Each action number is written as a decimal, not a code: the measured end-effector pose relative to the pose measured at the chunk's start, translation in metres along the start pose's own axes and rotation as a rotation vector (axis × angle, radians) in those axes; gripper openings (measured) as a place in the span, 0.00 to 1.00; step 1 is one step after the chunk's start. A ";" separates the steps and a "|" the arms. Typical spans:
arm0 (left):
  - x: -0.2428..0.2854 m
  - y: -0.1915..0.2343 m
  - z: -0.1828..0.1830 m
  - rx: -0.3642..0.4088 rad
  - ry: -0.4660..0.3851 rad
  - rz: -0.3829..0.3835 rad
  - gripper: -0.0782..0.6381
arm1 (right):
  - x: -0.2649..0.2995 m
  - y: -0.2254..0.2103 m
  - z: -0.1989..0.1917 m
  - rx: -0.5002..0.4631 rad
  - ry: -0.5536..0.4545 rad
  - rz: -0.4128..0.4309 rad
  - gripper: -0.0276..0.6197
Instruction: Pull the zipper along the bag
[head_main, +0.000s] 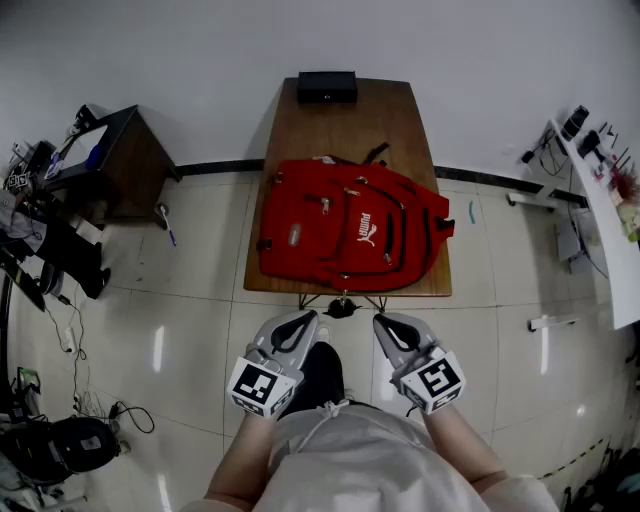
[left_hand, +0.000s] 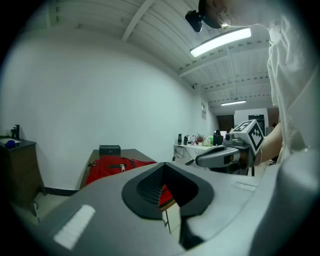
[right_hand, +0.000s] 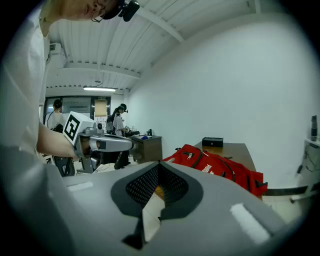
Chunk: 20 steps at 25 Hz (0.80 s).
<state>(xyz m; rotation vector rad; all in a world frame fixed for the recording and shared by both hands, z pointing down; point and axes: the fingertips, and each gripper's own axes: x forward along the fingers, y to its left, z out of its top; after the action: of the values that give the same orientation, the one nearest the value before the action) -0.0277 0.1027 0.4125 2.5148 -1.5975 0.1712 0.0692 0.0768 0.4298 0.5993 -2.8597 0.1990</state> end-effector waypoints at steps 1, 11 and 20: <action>0.008 0.011 0.003 0.000 -0.002 -0.004 0.12 | 0.009 -0.008 0.003 -0.023 0.007 -0.003 0.05; 0.094 0.127 0.016 0.019 0.052 -0.069 0.12 | 0.114 -0.087 0.019 -0.038 0.126 -0.034 0.05; 0.164 0.180 0.006 0.018 0.131 -0.196 0.12 | 0.179 -0.145 0.021 -0.045 0.196 -0.077 0.05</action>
<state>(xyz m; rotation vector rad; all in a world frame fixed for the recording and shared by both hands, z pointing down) -0.1217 -0.1191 0.4493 2.5949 -1.2994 0.3195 -0.0354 -0.1263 0.4643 0.6415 -2.6405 0.1706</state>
